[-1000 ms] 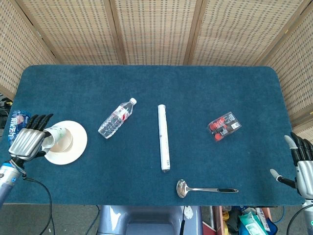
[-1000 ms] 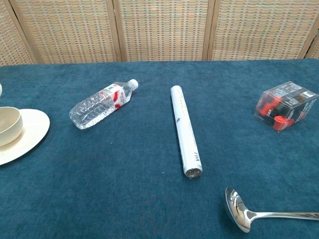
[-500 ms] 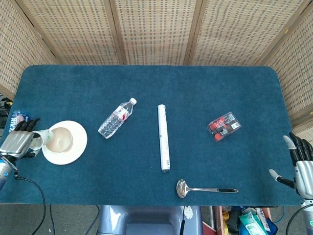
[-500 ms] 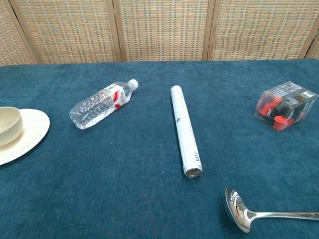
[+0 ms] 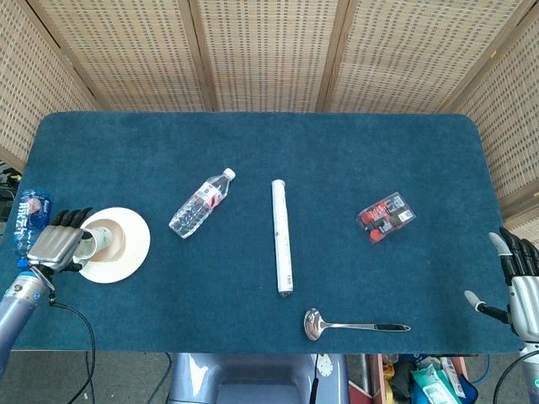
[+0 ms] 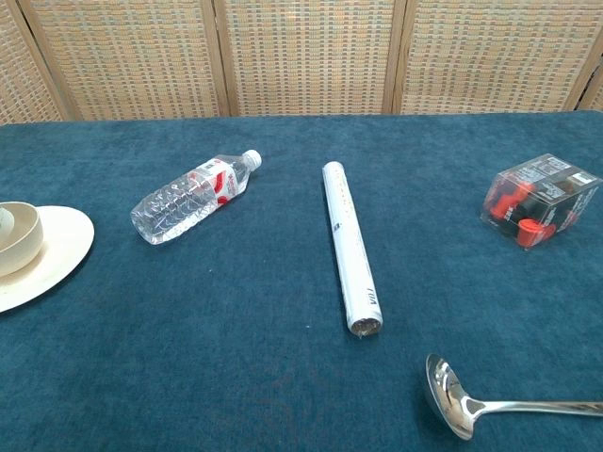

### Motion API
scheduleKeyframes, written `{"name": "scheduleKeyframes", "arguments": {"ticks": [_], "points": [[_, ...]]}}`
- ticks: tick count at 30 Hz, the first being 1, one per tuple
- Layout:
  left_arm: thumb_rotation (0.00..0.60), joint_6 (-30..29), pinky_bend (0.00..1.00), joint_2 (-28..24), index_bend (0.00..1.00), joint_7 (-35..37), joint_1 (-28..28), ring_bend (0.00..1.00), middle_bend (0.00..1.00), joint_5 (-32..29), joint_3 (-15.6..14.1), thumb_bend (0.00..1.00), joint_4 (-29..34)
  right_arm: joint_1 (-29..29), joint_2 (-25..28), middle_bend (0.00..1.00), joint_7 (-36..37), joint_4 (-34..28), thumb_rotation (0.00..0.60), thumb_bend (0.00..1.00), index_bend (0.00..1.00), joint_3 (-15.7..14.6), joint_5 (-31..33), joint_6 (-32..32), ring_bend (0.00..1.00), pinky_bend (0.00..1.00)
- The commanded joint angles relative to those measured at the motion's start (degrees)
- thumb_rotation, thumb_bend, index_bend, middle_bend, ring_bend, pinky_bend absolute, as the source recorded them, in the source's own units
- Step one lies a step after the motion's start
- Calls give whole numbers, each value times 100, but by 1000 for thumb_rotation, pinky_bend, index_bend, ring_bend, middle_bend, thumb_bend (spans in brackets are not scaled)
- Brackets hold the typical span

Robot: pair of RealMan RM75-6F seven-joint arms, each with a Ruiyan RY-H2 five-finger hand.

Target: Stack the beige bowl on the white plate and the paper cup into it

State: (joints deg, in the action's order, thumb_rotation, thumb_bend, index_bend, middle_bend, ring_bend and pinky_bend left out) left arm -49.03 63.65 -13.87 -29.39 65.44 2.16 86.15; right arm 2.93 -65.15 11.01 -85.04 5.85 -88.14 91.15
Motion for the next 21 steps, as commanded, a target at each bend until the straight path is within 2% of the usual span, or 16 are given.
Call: {"name": "scheduleKeyframes", "arguments": {"ticks": [1, 4, 7, 12, 21], "points": [[600, 15, 0, 56, 652, -132, -44, 0, 0, -60, -15, 406, 51, -3, 1, 0, 9, 3, 600, 142, 9, 1, 4, 3, 0, 0], [600, -3, 0, 97, 636, -208, -58, 0, 0, -109, -24, 407, 89, -8, 4, 0, 22, 6, 600, 142, 9, 3, 9, 8, 0, 0], [600, -28, 0, 115, 567, -259, -65, 0, 0, -138, -31, 397, 113, -7, 2, 0, 26, 10, 600, 142, 9, 2, 6, 9, 0, 0], [600, -82, 0, 111, 418, -275, -61, 0, 0, -175, -31, 263, 128, -5, 1, 0, 23, 11, 600, 142, 9, 3, 8, 4, 0, 0], [600, -381, 0, -135, 363, 238, 73, 0, 0, 1, 96, 230, 314, -3, -6, 0, -7, 3, 600, 142, 9, -10, -16, 6, 0, 0]]}}
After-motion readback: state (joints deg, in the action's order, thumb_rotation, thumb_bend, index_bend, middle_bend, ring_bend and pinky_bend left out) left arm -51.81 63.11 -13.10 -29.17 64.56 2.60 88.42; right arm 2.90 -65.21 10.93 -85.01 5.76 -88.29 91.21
